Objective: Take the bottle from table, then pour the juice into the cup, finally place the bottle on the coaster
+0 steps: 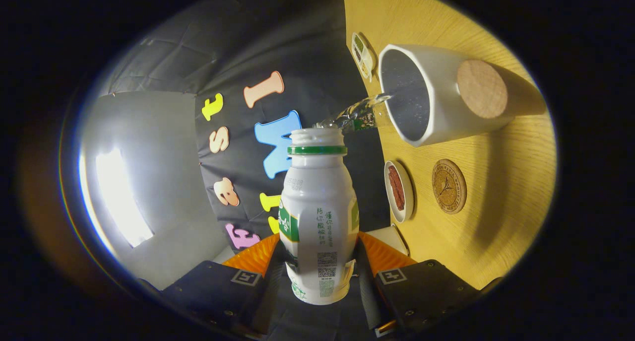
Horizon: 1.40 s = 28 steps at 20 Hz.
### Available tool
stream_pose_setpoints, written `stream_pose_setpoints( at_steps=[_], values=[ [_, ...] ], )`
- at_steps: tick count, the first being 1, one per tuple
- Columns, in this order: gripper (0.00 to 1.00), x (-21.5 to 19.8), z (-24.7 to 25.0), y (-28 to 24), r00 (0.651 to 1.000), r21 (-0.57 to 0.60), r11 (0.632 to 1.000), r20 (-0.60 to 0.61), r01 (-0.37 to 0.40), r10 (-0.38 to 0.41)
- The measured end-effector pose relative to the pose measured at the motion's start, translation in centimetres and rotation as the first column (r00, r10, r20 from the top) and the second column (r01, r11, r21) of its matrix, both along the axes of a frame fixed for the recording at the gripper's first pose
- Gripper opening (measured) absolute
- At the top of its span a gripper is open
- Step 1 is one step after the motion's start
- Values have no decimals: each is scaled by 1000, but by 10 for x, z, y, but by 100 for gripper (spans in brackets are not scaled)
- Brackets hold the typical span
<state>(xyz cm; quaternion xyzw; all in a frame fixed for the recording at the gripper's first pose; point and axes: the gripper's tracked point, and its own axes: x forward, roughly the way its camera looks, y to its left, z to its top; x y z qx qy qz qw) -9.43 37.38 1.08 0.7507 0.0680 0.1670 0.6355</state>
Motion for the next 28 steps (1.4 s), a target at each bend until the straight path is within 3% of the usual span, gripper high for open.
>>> stream_pose_setpoints(
  at_steps=[28],
  values=[
    [71, -2, 4, 0, 1000, 59, 998, -5, -1, 2]
  ],
)
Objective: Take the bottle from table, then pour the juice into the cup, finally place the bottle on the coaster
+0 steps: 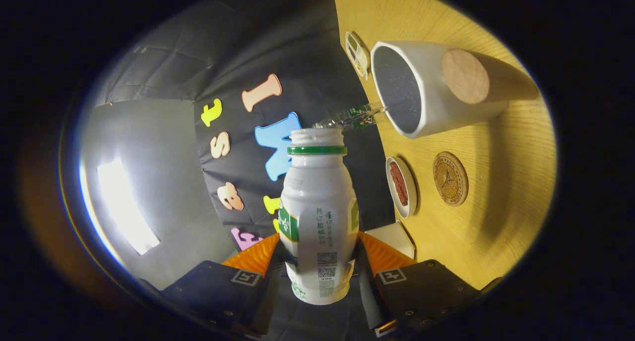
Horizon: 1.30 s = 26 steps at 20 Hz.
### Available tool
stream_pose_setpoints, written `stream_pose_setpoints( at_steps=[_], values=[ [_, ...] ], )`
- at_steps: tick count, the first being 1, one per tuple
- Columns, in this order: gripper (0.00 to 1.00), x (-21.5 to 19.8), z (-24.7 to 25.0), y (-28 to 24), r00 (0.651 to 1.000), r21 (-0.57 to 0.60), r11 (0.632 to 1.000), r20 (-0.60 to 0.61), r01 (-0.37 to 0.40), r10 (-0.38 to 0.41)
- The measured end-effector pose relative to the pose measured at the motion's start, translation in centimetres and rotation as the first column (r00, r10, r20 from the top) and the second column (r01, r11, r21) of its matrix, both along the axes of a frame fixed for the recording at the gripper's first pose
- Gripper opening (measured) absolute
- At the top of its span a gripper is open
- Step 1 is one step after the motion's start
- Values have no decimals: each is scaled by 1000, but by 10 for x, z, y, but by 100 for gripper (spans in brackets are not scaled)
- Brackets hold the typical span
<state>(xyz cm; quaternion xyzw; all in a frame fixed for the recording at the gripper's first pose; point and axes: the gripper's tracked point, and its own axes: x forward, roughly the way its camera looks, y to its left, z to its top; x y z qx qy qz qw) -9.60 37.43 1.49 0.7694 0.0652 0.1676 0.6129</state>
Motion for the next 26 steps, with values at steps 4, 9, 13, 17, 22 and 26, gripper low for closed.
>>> stream_pose_setpoints(
  at_steps=[4, 9, 13, 17, 22, 26],
  values=[
    [71, 0, 0, 0, 1000, 8, 1000, -4, 5, -4],
    [71, -1, 1, -1, 1000, 24, 1000, -8, 9, -8],
    [71, 0, 2, -2, 1000, 45, 999, -18, 15, -14],
    [71, -1, 1, -7, 999, 64, 997, -29, 31, -30],
    [71, -1, 2, -9, 999, 95, 995, -27, 43, -40],
    [71, 0, 4, -8, 999, 118, 992, -34, 46, -42]
  ],
)
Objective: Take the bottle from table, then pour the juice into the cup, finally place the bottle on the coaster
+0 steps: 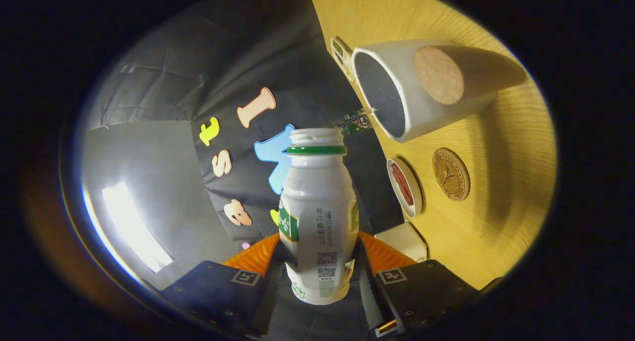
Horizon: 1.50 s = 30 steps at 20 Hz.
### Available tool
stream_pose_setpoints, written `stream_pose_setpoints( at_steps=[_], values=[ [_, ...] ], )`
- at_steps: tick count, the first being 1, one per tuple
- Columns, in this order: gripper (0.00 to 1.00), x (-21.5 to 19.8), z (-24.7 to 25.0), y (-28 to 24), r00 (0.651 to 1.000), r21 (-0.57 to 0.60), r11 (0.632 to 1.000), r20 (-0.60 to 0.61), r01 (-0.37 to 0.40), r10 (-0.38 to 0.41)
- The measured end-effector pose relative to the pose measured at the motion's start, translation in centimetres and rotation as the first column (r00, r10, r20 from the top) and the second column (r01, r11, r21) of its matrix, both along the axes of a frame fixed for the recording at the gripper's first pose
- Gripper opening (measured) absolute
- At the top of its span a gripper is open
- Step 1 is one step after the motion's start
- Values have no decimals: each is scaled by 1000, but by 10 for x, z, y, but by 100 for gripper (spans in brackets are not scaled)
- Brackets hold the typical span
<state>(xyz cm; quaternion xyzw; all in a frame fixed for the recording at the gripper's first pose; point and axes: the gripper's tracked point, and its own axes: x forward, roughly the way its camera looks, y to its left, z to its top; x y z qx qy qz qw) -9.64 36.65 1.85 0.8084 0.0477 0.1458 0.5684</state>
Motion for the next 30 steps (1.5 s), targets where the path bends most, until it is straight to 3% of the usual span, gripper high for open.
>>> stream_pose_setpoints(
  at_steps=[30],
  values=[
    [71, 1, 17, -10, 999, 162, 986, -12, 46, -45]
  ],
)
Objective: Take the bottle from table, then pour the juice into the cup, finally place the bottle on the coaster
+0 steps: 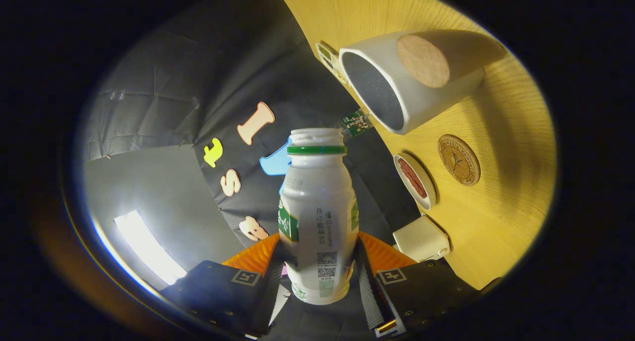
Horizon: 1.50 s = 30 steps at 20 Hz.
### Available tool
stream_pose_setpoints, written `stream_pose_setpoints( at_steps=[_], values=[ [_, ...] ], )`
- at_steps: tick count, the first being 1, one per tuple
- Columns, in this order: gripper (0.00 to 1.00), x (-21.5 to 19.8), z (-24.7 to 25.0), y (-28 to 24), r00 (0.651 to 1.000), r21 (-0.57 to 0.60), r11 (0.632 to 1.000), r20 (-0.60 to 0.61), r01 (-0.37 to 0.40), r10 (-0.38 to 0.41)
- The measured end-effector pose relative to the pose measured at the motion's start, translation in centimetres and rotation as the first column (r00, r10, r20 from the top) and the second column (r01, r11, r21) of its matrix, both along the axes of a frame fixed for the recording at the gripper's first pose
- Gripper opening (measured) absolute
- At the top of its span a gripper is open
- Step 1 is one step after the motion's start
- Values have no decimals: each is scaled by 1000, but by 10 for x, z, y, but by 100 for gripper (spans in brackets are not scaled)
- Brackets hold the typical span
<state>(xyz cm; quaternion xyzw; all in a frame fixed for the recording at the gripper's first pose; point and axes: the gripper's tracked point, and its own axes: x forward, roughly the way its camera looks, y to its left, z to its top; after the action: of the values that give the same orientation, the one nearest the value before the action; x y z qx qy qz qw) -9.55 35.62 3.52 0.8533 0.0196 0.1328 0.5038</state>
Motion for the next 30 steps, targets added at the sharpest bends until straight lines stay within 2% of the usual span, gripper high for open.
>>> stream_pose_setpoints(
  at_steps=[12, 30],
  values=[
    [71, 1, 1, -13, 999, 77, 996, -5, 50, -50],
    [71, 1, 4, -18, 997, 142, 986, -16, 81, -80]
  ],
)
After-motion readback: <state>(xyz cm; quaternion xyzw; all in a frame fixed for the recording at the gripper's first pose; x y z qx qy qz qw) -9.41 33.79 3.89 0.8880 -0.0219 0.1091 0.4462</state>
